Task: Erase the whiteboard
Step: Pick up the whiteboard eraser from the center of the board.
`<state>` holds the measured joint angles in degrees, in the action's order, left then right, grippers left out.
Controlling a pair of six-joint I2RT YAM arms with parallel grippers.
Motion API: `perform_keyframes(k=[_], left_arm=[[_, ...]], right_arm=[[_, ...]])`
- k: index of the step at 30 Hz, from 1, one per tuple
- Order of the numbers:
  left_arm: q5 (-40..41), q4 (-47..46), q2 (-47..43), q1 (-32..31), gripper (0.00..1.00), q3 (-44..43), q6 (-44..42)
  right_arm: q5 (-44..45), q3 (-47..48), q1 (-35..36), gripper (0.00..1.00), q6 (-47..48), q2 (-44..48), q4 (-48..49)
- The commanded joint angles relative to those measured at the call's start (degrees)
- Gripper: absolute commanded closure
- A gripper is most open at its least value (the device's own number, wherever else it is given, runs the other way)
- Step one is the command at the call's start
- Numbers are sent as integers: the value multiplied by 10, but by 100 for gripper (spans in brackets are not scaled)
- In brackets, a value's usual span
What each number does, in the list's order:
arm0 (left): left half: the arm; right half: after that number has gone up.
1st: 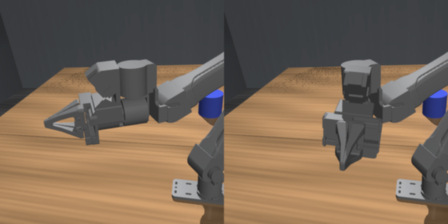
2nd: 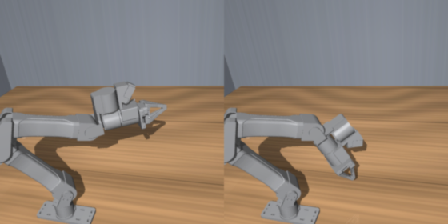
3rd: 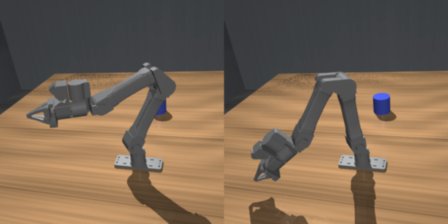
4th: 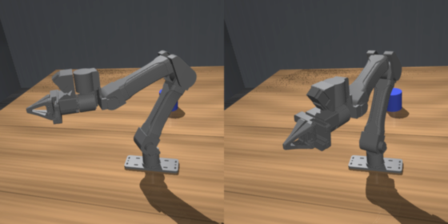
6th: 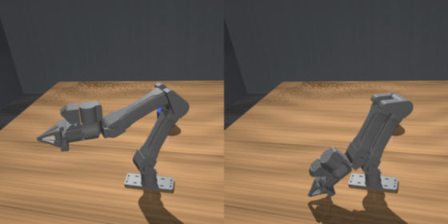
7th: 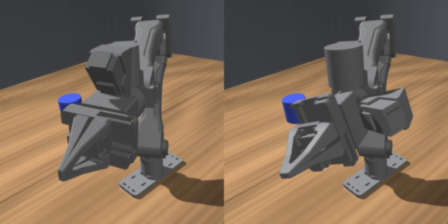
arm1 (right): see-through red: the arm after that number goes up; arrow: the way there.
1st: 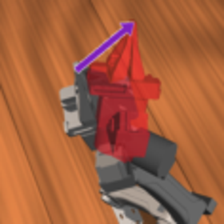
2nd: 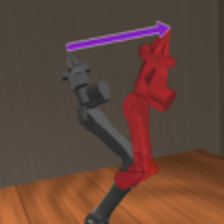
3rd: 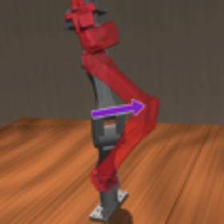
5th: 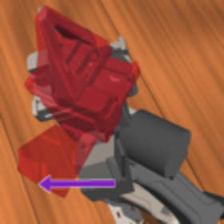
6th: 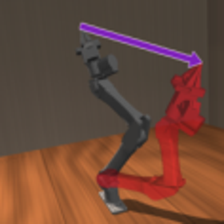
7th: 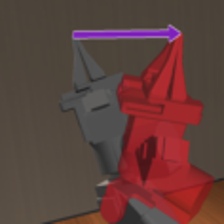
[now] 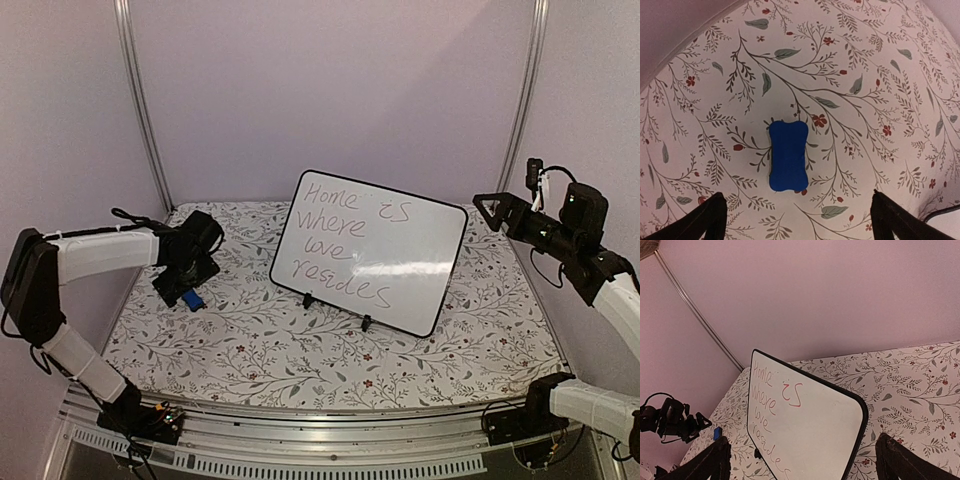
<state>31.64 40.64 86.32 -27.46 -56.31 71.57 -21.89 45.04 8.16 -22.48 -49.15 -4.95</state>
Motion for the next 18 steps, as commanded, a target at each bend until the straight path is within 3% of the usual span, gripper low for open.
perform_keyframes(k=[1, 9, 18], left_arm=[[-20, 9, 30, 27, 0, 8, 57], [-45, -82, 36, 52, 11, 41, 31], [-71, -110, 89, 73, 25, 34, 13]], right_arm=[[-11, -6, -4, 1, -5, 0, 9], [-13, -13, -3, 1, -10, -3, 10], [-12, -18, -3, 1, -13, 0, 12]])
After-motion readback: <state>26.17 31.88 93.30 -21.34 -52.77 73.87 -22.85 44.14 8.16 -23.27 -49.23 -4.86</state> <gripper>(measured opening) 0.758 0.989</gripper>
